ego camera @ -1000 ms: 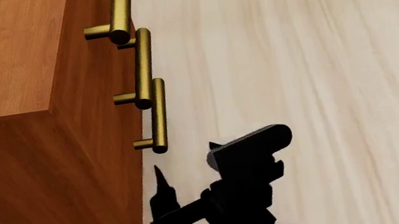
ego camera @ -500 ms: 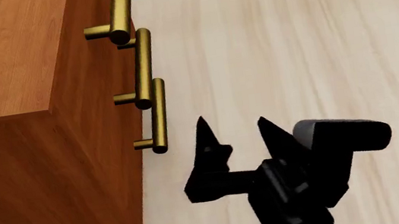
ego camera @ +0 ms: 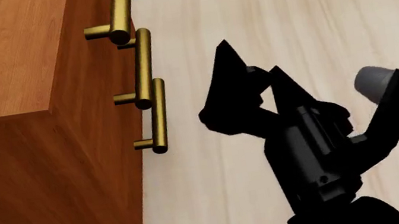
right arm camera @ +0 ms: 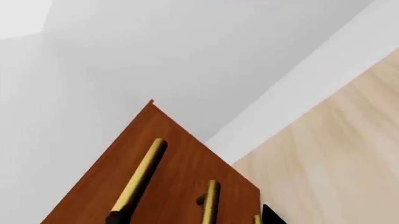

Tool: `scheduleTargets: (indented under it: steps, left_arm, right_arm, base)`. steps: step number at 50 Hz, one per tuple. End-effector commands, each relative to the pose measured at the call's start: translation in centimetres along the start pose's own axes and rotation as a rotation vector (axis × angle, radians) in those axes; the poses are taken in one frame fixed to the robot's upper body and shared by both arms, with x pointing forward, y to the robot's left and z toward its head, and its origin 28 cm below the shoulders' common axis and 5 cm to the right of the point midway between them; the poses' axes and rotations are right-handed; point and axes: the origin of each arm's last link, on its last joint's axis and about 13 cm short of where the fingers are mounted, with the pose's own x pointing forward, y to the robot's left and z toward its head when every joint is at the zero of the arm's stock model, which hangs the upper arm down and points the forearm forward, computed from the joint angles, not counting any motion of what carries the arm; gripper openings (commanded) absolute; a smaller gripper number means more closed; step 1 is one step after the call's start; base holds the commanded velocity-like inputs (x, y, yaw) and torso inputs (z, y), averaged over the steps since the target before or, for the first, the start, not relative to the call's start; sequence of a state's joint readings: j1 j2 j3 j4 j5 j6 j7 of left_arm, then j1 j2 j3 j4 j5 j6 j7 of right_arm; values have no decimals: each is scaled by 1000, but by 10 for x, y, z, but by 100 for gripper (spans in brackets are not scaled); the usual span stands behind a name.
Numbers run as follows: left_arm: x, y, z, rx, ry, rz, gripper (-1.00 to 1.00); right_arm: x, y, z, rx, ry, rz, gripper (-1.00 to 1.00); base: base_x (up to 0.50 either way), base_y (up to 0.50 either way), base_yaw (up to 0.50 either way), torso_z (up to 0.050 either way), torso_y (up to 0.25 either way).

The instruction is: Close the bottom drawer of the cabinet and open the top drawer.

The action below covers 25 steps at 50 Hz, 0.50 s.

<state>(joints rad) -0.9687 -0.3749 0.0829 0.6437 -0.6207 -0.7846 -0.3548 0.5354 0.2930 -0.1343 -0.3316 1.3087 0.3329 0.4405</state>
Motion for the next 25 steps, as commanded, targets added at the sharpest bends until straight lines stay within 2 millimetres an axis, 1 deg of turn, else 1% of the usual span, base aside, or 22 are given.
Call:
scheduleTargets:
  steps: [1, 9, 16, 17, 19, 25]
  left_arm:
    - [0, 1, 1, 0, -2, 1, 100]
    - [1, 1, 2, 1, -5, 4, 100]
    - [0, 1, 2, 6, -3, 3, 100]
    - [0, 1, 2, 6, -3, 3, 100]
    - [0, 1, 2, 5, -4, 4, 100]
    - [0, 0, 2, 3, -4, 3, 100]
  right_arm:
    - [2, 20, 12, 141, -5, 29, 100]
    - [5, 33, 16, 228, 0, 74, 100]
    - [13, 34, 16, 260, 12, 83, 100]
    - [14, 34, 16, 301, -14, 98, 100]
    - [18, 34, 14, 273, 18, 78, 100]
    - [25, 35, 11, 291, 40, 70, 100]
  base:
    - [0, 0, 0, 0, 0]
    - [0, 0, 0, 0, 0]
    - [0, 0, 0, 0, 0]
    - [0, 0, 0, 0, 0]
    - [0, 0, 0, 0, 0]
    - [0, 0, 0, 0, 0]
